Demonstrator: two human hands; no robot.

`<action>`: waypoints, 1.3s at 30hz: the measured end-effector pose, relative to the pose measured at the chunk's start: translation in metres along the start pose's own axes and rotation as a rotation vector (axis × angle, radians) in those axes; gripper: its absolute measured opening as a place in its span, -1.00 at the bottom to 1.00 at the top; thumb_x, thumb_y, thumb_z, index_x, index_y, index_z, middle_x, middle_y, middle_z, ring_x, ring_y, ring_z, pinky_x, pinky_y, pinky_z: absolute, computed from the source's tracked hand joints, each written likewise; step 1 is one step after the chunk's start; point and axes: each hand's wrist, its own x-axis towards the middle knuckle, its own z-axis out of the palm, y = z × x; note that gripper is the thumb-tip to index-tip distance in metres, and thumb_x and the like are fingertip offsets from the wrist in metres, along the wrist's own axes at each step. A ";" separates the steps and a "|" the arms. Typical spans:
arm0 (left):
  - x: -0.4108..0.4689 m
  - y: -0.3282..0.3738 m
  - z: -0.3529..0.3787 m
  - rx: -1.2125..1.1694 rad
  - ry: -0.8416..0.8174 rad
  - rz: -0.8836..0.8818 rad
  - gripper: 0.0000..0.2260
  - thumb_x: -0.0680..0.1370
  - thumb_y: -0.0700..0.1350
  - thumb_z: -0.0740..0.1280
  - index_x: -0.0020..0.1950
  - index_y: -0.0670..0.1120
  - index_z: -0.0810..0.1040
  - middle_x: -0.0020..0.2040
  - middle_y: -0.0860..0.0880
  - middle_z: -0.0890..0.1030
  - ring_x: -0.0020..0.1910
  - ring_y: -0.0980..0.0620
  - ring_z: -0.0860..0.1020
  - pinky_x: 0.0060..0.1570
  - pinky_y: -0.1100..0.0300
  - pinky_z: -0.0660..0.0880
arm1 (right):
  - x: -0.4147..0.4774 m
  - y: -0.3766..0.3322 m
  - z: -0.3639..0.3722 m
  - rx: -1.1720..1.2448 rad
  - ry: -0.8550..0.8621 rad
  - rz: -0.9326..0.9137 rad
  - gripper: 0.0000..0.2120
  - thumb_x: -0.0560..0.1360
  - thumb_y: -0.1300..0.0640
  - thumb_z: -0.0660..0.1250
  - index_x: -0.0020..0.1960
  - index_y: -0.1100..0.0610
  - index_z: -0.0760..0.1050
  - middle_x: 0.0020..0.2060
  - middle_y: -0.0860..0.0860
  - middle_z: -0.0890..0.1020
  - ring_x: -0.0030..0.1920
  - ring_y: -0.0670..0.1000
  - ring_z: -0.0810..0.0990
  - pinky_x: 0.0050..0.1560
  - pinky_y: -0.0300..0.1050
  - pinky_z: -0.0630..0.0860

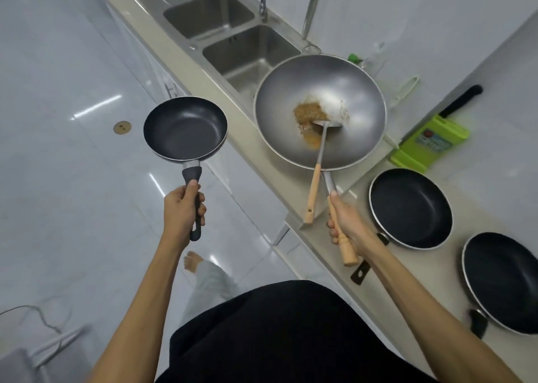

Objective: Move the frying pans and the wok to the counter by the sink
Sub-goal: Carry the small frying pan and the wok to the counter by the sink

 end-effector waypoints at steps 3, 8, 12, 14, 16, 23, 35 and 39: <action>0.052 0.015 -0.020 -0.024 0.010 -0.003 -0.73 0.67 0.03 0.26 0.00 -0.17 0.58 -0.38 0.07 0.56 -0.53 0.09 0.44 -0.59 0.20 0.43 | 0.026 -0.035 0.034 -0.034 -0.007 -0.011 -0.42 0.48 -0.45 0.21 -0.12 0.09 0.49 -0.47 0.00 0.52 -0.55 -0.02 0.45 -0.55 -0.15 0.42; 0.138 0.053 -0.071 0.018 0.001 -0.014 -0.74 0.69 -0.02 0.24 0.02 -0.18 0.58 -0.38 0.06 0.56 -0.53 0.11 0.45 -0.59 0.23 0.45 | 0.062 -0.088 0.110 -0.058 0.047 0.002 -0.43 0.53 -0.41 0.18 -0.12 0.12 0.49 -0.48 0.03 0.50 -0.57 -0.01 0.42 -0.54 -0.18 0.41; 0.212 0.085 -0.122 0.092 -0.002 -0.018 -0.72 0.70 -0.02 0.23 0.02 -0.19 0.60 -0.38 0.02 0.55 -0.54 0.10 0.46 -0.58 0.23 0.45 | 0.091 -0.138 0.184 -0.055 0.041 0.025 -0.46 0.58 -0.36 0.16 -0.08 0.14 0.48 -0.47 0.04 0.51 -0.57 -0.01 0.42 -0.54 -0.17 0.41; 0.246 0.098 -0.142 0.111 -0.009 -0.012 -0.71 0.70 -0.02 0.22 0.04 -0.20 0.60 -0.36 -0.02 0.54 -0.54 0.10 0.46 -0.58 0.23 0.45 | 0.106 -0.163 0.221 -0.042 0.029 0.029 -0.46 0.59 -0.36 0.16 -0.09 0.14 0.46 -0.47 0.04 0.51 -0.57 -0.02 0.42 -0.55 -0.16 0.42; 0.274 0.106 -0.159 0.107 0.002 -0.026 -0.70 0.70 -0.02 0.22 0.06 -0.22 0.60 -0.36 -0.03 0.53 -0.53 0.10 0.46 -0.57 0.22 0.46 | 0.117 -0.184 0.254 -0.026 0.012 0.034 -0.48 0.59 -0.35 0.17 -0.10 0.14 0.43 -0.49 0.04 0.50 -0.57 -0.02 0.41 -0.55 -0.16 0.42; 0.374 0.147 -0.199 0.092 -0.003 -0.045 -0.70 0.69 -0.03 0.22 0.06 -0.24 0.59 -0.44 0.07 0.53 -0.53 0.10 0.46 -0.59 0.19 0.45 | 0.168 -0.261 0.345 -0.043 -0.057 0.016 -0.47 0.58 -0.36 0.17 -0.11 0.13 0.42 -0.49 0.03 0.50 -0.56 -0.01 0.41 -0.54 -0.16 0.41; 0.615 0.239 -0.238 0.121 0.043 -0.016 -0.63 0.65 -0.04 0.24 0.01 -0.38 0.53 -0.35 -0.04 0.52 -0.54 0.08 0.45 -0.58 0.19 0.42 | 0.338 -0.452 0.486 -0.095 -0.115 -0.015 -0.50 0.60 -0.33 0.20 -0.10 0.13 0.45 -0.47 0.04 0.50 -0.56 0.00 0.41 -0.54 -0.16 0.40; 0.685 0.273 -0.248 0.150 0.070 -0.034 -0.69 0.65 -0.01 0.23 -0.13 -0.21 0.53 -0.36 -0.03 0.53 -0.54 0.07 0.45 -0.53 0.17 0.42 | 0.391 -0.517 0.529 -0.087 -0.139 -0.033 -0.51 0.60 -0.32 0.19 -0.02 0.14 0.46 -0.45 0.03 0.51 -0.55 -0.02 0.43 -0.56 -0.16 0.42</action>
